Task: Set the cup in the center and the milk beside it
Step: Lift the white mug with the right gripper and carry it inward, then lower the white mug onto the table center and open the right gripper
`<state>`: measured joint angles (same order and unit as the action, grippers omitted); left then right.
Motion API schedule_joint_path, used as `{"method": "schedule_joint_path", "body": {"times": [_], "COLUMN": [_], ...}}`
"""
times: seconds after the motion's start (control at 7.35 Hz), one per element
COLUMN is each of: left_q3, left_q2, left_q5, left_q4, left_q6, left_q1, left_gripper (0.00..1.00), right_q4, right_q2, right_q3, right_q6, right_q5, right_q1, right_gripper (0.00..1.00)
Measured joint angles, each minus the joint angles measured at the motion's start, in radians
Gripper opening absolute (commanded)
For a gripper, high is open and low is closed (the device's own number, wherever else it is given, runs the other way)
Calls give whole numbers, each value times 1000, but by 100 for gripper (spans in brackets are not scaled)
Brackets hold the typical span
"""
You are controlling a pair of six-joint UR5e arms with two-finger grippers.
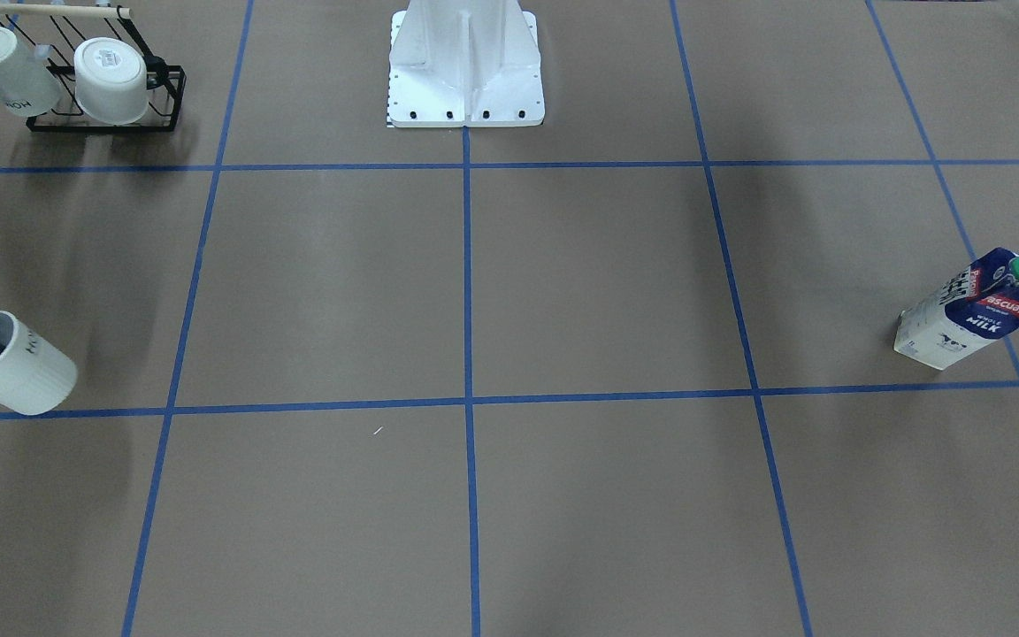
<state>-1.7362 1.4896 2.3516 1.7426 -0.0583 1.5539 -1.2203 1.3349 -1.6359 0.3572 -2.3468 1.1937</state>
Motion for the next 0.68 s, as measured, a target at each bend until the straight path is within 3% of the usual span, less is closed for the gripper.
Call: {"method": "schedule_joint_path", "body": {"times": [0.41, 0.68], "left_q3": [1, 1], "left_q2": [0, 0], "left_q5": [0, 0], "left_q4": [0, 0], "left_q6": [0, 0], "left_q1": [0, 0], "left_gripper": [99, 99], "right_q4": [-39, -263], "right_q2": [-177, -318], "right_q3": [-20, -59], "right_q6": [428, 523], "right_q5": [233, 296], "right_q1": [-282, -405], "right_gripper": [0, 0]}}
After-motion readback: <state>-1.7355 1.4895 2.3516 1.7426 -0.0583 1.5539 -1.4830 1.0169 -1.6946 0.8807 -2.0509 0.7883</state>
